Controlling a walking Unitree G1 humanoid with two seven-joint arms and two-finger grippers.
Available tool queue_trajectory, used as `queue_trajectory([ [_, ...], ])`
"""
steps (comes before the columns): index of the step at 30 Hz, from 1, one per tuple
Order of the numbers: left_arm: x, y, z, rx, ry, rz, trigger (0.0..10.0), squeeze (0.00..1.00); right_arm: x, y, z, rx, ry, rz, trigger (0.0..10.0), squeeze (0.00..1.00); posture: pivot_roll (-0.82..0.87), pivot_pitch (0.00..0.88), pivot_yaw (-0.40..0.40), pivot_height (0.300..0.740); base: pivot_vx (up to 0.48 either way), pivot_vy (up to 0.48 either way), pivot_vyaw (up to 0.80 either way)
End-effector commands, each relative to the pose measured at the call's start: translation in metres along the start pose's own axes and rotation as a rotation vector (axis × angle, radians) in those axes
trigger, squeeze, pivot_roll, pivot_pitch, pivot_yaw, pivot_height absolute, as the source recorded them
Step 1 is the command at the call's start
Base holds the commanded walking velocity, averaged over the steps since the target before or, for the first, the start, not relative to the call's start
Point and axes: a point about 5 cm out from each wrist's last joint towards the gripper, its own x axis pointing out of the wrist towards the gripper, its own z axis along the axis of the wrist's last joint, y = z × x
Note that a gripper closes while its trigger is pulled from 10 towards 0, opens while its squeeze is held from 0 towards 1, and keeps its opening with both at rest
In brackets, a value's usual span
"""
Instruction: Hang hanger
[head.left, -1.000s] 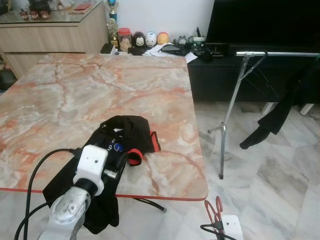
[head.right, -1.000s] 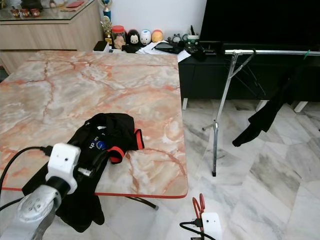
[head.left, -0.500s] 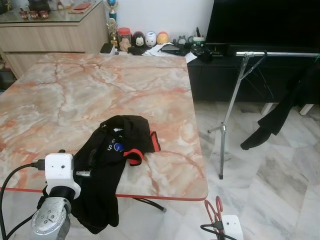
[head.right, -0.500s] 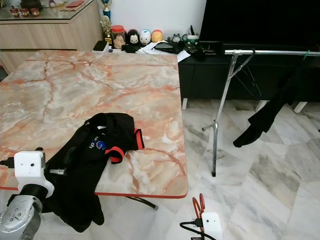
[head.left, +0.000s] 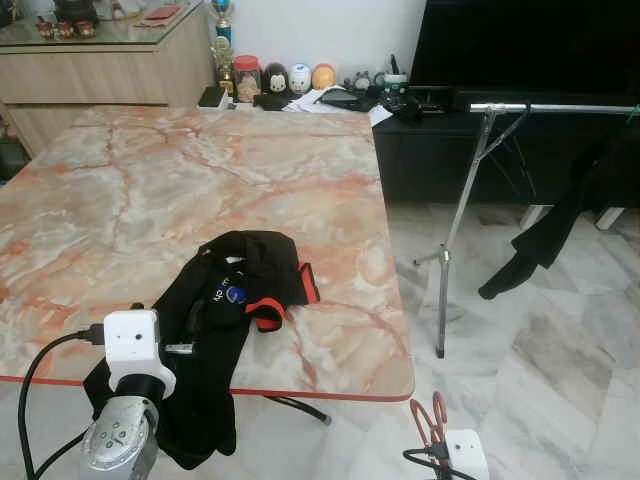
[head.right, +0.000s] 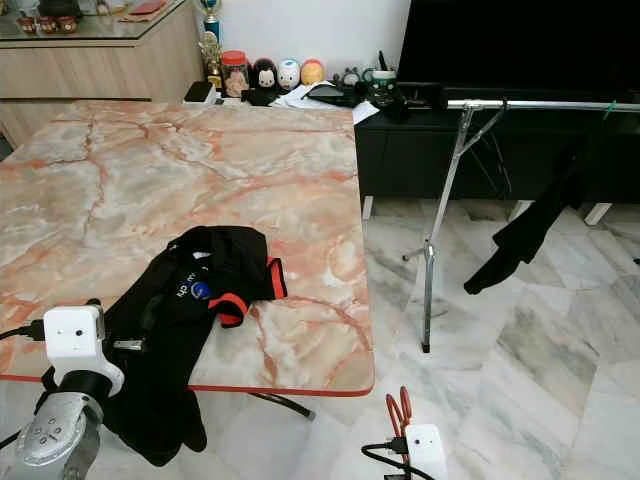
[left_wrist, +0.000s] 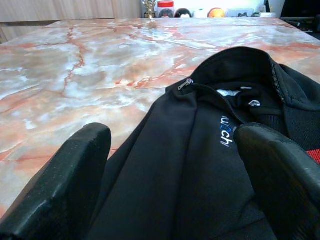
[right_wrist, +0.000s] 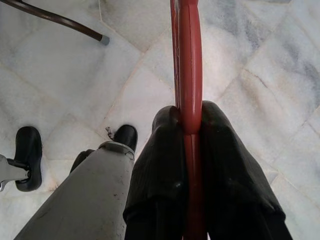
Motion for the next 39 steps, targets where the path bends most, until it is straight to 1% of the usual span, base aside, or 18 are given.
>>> queue_trajectory([
  [1, 0.003, -0.003, -0.001, 0.008, -0.002, -0.01, 10.0, 0.0, 0.0, -0.001, 0.001, -0.001, -0.007, -0.003, 10.0, 0.0, 0.11, 0.0, -0.052, 0.74, 0.0, 0.0, 0.0],
  [4, 0.007, -0.006, -0.001, 0.001, -0.003, -0.018, 10.0, 0.0, 0.0, 0.0, 0.001, 0.001, -0.007, -0.003, 10.0, 0.0, 0.11, 0.0, -0.046, 0.74, -0.084, 0.0, 0.0],
  [14, 0.006, -0.008, -0.002, -0.001, 0.002, -0.028, 10.0, 0.0, 0.0, 0.001, 0.001, 0.002, -0.006, 0.0, 10.0, 0.0, 0.11, 0.0, -0.046, 0.74, -0.255, 0.0, 0.0],
  [19, 0.008, -0.013, -0.002, 0.0, 0.006, -0.038, 10.0, 0.0, 0.0, -0.001, 0.002, -0.009, -0.007, -0.002, 10.0, 0.0, 0.1, 0.0, -0.053, 0.74, -0.256, 0.0, 0.0],
  [29, 0.009, -0.015, -0.001, 0.005, 0.007, -0.061, 10.0, 0.0, 0.0, 0.0, 0.002, -0.001, -0.01, -0.005, 10.0, 0.0, 0.09, 0.0, -0.038, 0.74, -0.278, 0.0, 0.0],
  [39, 0.011, -0.015, -0.001, 0.009, 0.009, -0.075, 10.0, 0.0, 0.0, 0.004, 0.002, 0.005, -0.011, 0.001, 10.0, 0.0, 0.1, 0.0, -0.023, 0.74, -0.287, 0.0, 0.0],
])
